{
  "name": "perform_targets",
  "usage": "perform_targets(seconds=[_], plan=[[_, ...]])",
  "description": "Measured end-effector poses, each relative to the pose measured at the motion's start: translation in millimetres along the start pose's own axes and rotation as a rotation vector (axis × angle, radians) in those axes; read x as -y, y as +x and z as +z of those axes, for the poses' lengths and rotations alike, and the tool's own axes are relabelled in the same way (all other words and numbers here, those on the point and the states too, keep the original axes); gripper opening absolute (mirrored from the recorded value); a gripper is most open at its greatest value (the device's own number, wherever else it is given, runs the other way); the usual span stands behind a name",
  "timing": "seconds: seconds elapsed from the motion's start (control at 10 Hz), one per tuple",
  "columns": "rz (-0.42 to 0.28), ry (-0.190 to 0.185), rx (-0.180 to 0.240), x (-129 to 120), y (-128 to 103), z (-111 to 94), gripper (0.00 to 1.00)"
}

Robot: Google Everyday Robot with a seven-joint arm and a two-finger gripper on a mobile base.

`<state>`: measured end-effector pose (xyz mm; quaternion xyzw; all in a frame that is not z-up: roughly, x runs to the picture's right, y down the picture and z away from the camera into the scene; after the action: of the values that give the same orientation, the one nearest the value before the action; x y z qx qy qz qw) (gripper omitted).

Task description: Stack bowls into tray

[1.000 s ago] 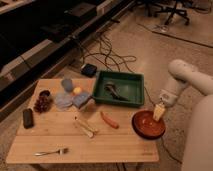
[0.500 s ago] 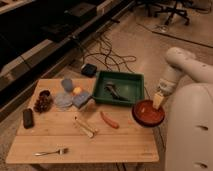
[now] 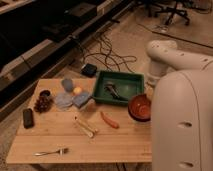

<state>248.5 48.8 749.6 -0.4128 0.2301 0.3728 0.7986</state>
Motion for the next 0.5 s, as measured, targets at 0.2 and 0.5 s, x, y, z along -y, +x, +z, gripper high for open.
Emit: perform_targets(seconds=[0.2, 0.5], plan=[[0.006, 0.054, 0.005, -1.5, -8.1, -4.3, 0.0], [0.024, 0.08, 0.022, -1.0, -11.3, -8.5, 0.0]])
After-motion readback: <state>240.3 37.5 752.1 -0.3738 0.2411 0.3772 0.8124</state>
